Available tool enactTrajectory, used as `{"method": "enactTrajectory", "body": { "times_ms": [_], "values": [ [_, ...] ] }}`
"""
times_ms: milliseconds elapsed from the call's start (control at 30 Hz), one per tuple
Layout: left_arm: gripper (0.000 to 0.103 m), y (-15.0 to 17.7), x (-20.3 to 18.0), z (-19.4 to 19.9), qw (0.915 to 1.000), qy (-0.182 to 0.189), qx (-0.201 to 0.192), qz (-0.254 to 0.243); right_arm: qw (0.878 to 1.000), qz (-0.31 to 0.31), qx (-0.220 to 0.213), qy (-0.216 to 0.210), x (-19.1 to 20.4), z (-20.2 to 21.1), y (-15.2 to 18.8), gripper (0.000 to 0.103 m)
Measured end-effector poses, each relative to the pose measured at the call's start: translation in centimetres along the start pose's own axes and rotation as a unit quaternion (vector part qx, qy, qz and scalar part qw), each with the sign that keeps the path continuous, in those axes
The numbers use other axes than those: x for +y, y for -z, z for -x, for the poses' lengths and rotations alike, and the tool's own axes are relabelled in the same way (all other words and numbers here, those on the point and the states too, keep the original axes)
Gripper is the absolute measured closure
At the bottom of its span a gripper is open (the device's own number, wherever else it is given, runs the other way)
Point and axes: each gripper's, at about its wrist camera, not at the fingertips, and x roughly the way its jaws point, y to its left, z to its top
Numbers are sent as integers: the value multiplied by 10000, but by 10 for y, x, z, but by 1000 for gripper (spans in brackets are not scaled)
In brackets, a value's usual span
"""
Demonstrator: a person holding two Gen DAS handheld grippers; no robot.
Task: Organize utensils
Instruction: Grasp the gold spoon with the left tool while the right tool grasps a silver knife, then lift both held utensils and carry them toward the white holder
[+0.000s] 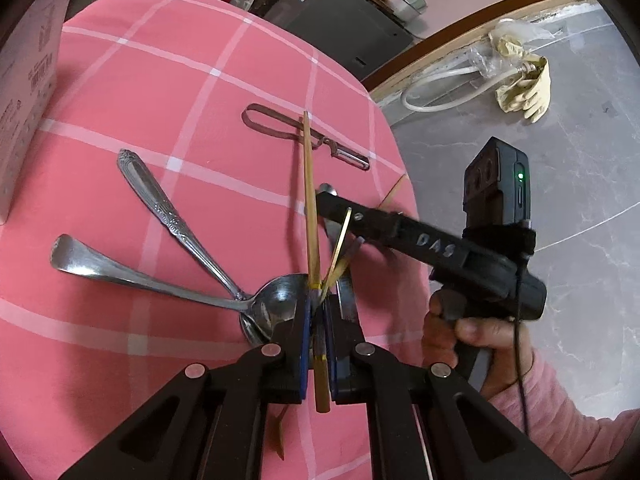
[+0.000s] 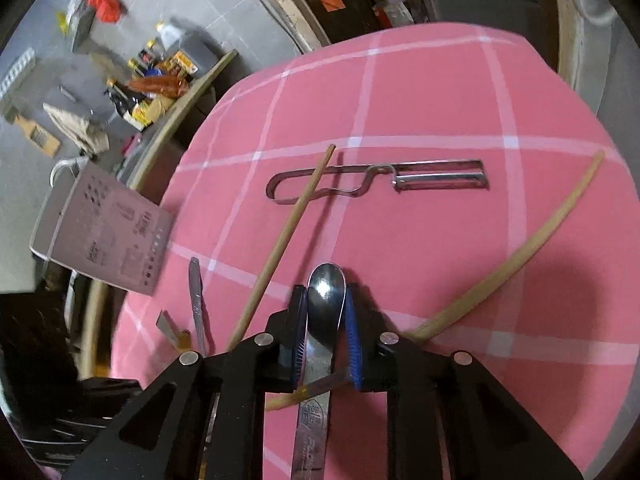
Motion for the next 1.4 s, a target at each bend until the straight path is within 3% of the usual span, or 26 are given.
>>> {"method": "enactTrajectory", "body": {
  "times_ms": [200, 233, 267, 733, 933, 1400],
  "values": [
    [96, 0, 5, 12, 9999, -16, -120, 66, 9985, -268, -457, -116, -4, 27, 8, 88],
    [96, 0, 4, 14, 9999, -6, -143, 54, 9981, -281, -537, -127, -6, 33, 9, 98],
    [96, -1, 4, 16, 9999, 1, -162, 39, 9971, -316, -687, -132, -5, 43, 11, 101],
    [96, -9, -15, 54, 9981, 159, -344, -477, 9882, -181, -1514, 152, 21, 110, 35, 101],
    [96, -3, -17, 53, 9957, -25, -282, -880, 9871, -161, -1563, 294, 30, 124, 46, 101],
    [96, -9, -1, 19, 9960, -218, 53, -865, 9852, -530, -1589, 366, 26, 130, 70, 101]
  ]
}}
